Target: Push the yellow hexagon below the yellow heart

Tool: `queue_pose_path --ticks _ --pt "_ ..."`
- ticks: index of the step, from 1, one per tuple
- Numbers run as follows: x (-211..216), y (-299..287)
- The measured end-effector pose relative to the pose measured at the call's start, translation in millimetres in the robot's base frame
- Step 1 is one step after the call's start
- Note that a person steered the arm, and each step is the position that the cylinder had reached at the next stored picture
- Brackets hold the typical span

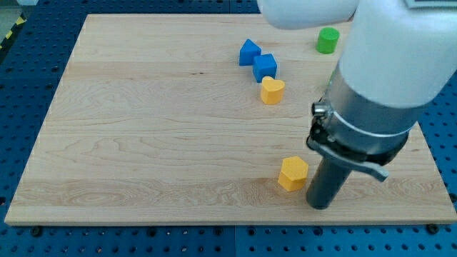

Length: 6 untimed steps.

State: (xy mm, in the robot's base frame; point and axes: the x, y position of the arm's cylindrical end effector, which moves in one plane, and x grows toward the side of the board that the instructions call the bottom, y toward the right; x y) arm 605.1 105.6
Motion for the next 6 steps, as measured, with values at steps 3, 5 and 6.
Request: queue_pose_path --ticks 3,5,6 --pt "-23.1 -18.1" --pt "-59.0 -18.3" --pt "-77.8 -18.3"
